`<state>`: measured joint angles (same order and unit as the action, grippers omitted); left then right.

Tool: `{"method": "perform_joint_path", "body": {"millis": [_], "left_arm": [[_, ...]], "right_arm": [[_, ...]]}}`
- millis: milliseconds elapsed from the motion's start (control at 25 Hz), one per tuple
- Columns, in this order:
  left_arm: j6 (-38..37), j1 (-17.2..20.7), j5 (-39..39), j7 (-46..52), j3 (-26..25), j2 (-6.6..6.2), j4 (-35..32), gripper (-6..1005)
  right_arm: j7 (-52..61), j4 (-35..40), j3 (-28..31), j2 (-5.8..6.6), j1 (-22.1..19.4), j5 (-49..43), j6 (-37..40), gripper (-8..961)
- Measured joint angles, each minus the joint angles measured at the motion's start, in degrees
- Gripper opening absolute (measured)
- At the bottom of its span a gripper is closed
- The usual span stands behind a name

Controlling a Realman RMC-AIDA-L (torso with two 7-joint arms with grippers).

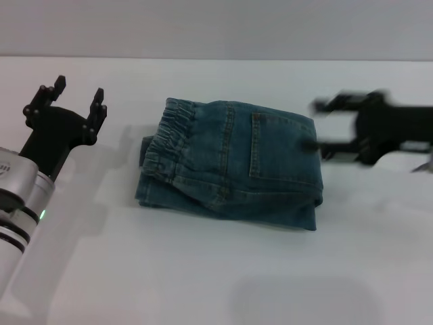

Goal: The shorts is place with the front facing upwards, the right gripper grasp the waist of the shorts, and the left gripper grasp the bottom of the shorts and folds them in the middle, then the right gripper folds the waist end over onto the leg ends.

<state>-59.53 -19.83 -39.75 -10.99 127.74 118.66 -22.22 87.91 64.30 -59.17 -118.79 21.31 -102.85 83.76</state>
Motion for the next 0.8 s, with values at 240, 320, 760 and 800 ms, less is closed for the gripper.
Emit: {"method": "perform_joint_path", "body": {"millis": [240, 320, 760, 800], "left_arm": [[-4.07, 0.95, 0.03, 4.58, 0.05, -0.03, 0.02, 627], [-7.71, 2.24, 0.02, 7.69, -0.31, -0.12, 0.39, 627], [-22.50, 8.76, -1.13, 14.26, -3.46, -0.08, 1.47, 627], [-22.50, 8.76, -1.13, 14.26, -3.46, -0.08, 1.47, 627]], "right_arm": [[-40.55, -24.99, 6.91, -0.04, -4.15, 32.73, -9.57, 695], [-54.28, -34.56, 9.30, -0.03, -3.20, 44.26, -10.63, 695], [-88.47, -58.26, 13.28, -0.23, 2.06, 87.19, -11.39, 695], [-87.95, -58.41, 13.29, -0.25, 1.99, 88.23, -11.44, 695]]}}
